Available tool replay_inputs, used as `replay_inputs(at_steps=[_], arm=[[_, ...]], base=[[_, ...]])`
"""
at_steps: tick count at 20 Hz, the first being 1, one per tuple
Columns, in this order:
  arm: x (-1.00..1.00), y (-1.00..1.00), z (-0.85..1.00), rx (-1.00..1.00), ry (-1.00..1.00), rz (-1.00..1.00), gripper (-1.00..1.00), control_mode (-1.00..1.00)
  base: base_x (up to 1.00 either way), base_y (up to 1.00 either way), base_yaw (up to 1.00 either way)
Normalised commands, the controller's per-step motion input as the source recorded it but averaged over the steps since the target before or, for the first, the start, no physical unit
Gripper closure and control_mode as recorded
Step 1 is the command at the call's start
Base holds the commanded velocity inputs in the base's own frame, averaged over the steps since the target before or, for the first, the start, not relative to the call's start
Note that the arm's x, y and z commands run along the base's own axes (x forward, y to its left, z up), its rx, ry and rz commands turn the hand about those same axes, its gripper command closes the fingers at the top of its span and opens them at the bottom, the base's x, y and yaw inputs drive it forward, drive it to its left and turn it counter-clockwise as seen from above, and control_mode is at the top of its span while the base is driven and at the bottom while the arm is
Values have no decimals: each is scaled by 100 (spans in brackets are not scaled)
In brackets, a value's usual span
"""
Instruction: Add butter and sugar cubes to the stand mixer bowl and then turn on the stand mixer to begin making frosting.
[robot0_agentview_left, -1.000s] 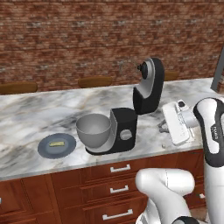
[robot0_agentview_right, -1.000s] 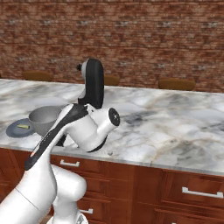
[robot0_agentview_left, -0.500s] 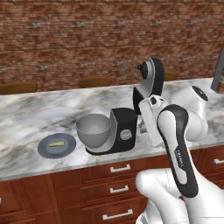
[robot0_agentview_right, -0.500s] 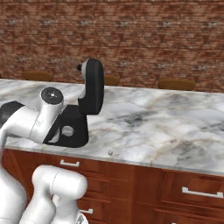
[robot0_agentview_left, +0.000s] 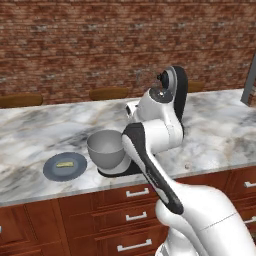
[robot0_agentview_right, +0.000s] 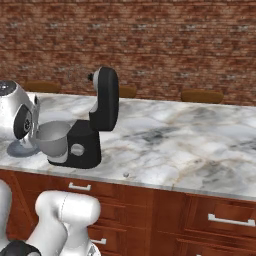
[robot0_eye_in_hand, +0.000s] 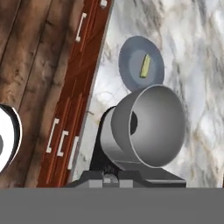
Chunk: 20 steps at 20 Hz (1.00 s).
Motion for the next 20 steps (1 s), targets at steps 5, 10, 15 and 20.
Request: replay_inputs(at_steps=[5, 10, 15, 20], arm=[[64, 43, 1, -30, 1, -2, 100, -100], [69, 25, -4, -26, 5, -2, 100, -100], [63, 14, -26, -19, 10, -3, 100, -100], [58, 4, -49, -13, 19, -1, 100, -100]], base=[[0, 0, 0], [0, 0, 0], [0, 0, 0], [0, 0, 0]])
